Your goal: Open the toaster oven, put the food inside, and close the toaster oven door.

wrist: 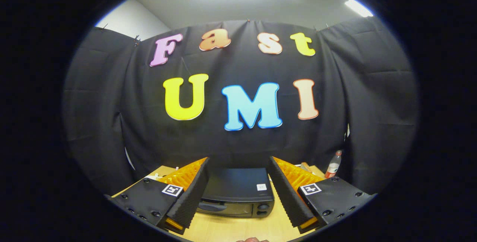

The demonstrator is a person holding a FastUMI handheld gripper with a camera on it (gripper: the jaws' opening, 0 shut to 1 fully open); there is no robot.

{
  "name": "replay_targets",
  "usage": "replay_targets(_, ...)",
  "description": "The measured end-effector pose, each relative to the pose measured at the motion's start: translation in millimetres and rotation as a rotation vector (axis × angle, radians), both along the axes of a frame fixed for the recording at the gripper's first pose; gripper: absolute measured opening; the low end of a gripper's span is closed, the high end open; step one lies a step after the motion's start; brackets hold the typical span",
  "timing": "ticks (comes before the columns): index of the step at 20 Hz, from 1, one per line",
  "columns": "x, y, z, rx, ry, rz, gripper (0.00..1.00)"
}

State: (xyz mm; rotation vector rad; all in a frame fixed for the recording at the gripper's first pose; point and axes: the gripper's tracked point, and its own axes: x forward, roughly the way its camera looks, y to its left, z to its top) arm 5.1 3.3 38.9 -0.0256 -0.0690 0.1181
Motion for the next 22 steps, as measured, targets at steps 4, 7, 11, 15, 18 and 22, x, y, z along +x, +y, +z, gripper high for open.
replay_targets(4,-22,-56,6,-0.037,-0.014,-0.085,0.98)
replay_targets(7,-36,-90,5,-0.052,-0.021,-0.143,0.98)
replay_targets(11,-51,-94,-17,-0.032,0.043,-0.141,0.98)
replay_targets(15,-51,-82,-25,-0.051,0.068,-0.113,0.98)
replay_targets(18,-51,-75,-23,-0.025,0.067,-0.099,0.98)
replay_targets(22,-51,-57,-21,-0.009,0.068,-0.055,0.98)
